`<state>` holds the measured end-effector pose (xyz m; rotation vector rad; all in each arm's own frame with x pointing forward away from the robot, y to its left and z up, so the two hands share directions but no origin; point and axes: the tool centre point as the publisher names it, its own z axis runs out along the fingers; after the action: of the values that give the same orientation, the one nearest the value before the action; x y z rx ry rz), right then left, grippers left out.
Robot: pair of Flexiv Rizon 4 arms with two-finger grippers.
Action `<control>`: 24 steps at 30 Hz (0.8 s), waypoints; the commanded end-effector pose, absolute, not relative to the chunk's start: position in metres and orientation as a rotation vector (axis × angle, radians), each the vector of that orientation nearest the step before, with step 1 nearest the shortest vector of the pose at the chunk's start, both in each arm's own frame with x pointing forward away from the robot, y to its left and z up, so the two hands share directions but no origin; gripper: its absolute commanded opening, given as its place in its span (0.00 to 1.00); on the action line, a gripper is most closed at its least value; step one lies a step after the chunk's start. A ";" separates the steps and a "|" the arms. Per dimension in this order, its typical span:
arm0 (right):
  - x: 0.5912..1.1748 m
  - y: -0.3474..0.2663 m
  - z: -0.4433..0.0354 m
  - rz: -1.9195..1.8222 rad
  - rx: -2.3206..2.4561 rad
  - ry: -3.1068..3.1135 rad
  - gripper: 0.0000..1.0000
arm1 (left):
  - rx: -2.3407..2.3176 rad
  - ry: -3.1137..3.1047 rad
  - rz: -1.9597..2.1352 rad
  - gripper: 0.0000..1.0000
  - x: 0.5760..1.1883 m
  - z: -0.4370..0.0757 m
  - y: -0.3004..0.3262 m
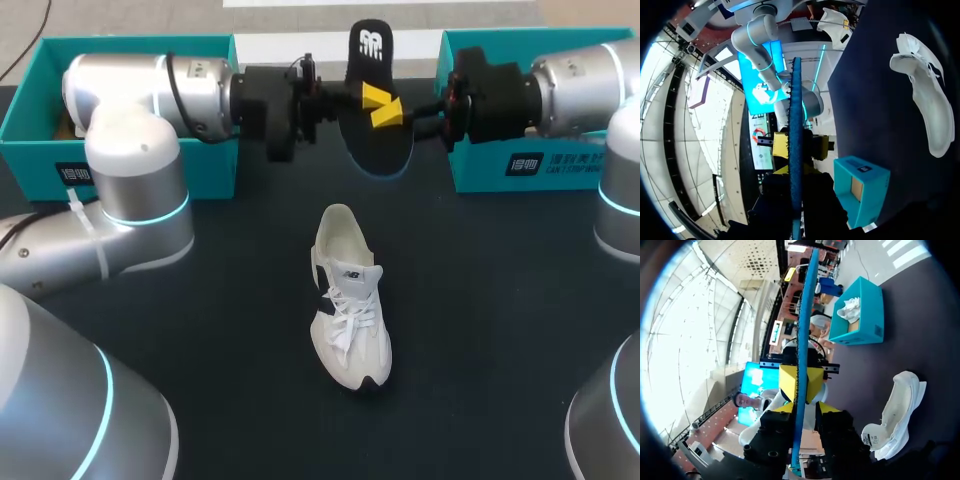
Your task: Take the shoe out of the shoebox, open the shoe tongue, remove and reinsert the insole, then place the shoe into the shoebox
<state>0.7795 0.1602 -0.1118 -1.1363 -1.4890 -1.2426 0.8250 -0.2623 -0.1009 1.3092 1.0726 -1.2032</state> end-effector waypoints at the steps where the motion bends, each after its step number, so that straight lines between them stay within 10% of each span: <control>1: 0.780 0.164 -0.113 -1.249 -1.137 -1.486 0.00 | 1.299 1.073 -1.202 0.00 0.823 -0.103 -0.265; 6: 0.780 0.167 -0.113 -1.257 -1.129 -1.489 0.00 | 1.286 1.080 -1.193 0.00 0.825 -0.103 -0.266; 8: 0.780 0.168 -0.113 -1.270 -1.123 -1.493 0.00 | 1.278 1.083 -1.186 0.39 0.826 -0.103 -0.265; 9: 0.780 0.168 -0.113 -1.278 -1.119 -1.500 0.00 | 1.274 1.091 -1.197 1.00 0.826 -0.103 -0.265; 24: 0.794 0.164 -0.120 -1.356 -1.086 -1.584 0.00 | 1.189 1.368 -1.212 1.00 0.853 -0.097 -0.201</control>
<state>0.7917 0.1616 -0.1186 -1.0895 -1.5819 -1.3507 0.8584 -0.2261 -0.1033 1.1618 1.2628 -1.2113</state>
